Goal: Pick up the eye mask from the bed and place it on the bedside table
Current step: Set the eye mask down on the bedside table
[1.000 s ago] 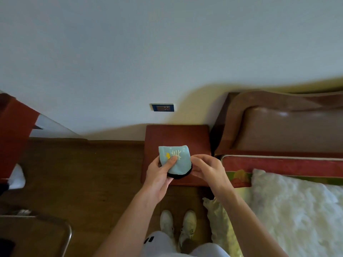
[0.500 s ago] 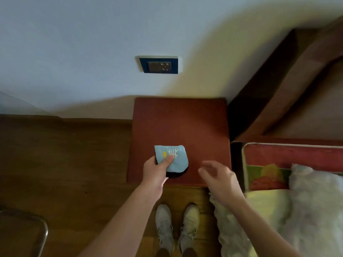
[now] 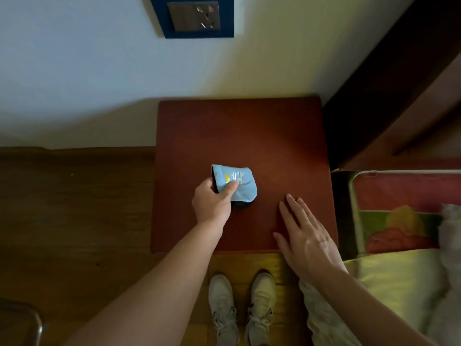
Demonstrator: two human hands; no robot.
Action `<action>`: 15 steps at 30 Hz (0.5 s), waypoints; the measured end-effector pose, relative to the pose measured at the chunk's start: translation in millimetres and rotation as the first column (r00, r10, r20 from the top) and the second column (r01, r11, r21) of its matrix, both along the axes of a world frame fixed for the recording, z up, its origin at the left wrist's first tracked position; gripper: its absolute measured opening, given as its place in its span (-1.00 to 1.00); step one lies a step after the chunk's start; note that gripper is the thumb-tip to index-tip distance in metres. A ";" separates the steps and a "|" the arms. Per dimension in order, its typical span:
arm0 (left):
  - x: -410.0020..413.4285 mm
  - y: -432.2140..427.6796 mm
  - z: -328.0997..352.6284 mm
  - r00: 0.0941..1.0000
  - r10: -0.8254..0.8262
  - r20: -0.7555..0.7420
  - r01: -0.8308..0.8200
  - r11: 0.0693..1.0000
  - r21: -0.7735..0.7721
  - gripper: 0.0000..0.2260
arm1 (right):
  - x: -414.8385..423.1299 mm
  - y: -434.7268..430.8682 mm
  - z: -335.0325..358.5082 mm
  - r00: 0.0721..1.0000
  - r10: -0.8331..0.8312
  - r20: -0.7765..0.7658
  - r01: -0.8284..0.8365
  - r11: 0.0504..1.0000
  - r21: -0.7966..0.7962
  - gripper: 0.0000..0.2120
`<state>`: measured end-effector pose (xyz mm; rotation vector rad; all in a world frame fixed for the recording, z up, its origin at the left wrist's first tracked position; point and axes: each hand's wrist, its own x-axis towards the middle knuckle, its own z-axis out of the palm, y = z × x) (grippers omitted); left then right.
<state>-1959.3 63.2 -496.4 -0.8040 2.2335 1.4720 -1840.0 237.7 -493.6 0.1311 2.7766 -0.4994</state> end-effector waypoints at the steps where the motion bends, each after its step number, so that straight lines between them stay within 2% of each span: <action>1: -1.9 0.6 -1.8 1.000 -0.014 -0.008 0.013 0.999 -0.041 -0.81 | 2.1 -0.3 -2.3 1.000 0.007 -0.003 -0.007 1.000 0.014 -0.38; 5: -6.9 0.7 2.7 0.985 -0.160 -0.058 0.139 0.954 -0.264 -0.67 | 5.3 1.8 -6.2 0.999 0.033 -0.001 -0.033 0.999 0.040 -0.35; 8: 2.8 -10.1 13.3 0.938 -0.336 -0.089 0.271 0.867 -0.419 -0.57 | 5.2 2.6 -5.0 0.999 0.045 0.019 -0.046 0.997 0.056 -0.34; 9: 10.1 -15.2 17.0 0.882 -0.458 -0.114 0.339 0.784 -0.520 -0.55 | 5.1 2.8 -4.3 0.999 0.045 0.024 -0.047 0.997 0.058 -0.34; 10: 18.8 -20.4 21.4 0.785 -0.608 -0.120 0.412 0.657 -0.632 -0.53 | 5.0 2.9 -3.6 0.999 0.046 0.028 -0.048 0.997 0.060 -0.34; 12: 36.9 -30.4 27.0 0.501 -0.864 -0.036 0.545 0.348 -0.762 -0.47 | 5.3 2.9 -2.9 0.998 0.055 0.033 -0.058 0.996 0.075 -0.34; 13: 44.7 -35.0 27.2 0.370 -0.928 0.035 0.612 0.215 -0.761 -0.42 | 5.7 3.1 -3.3 0.998 0.060 0.036 -0.063 0.995 0.081 -0.33; 14: 50.6 -39.0 26.0 0.275 -0.957 0.097 0.665 0.116 -0.738 -0.38 | 6.3 3.2 -4.3 0.997 0.065 0.037 -0.068 0.994 0.084 -0.32; 15: 54.4 -42.2 24.4 0.220 -0.964 0.149 0.703 0.051 -0.709 -0.35 | 6.9 3.1 -5.4 0.997 0.066 0.037 -0.068 0.994 0.086 -0.31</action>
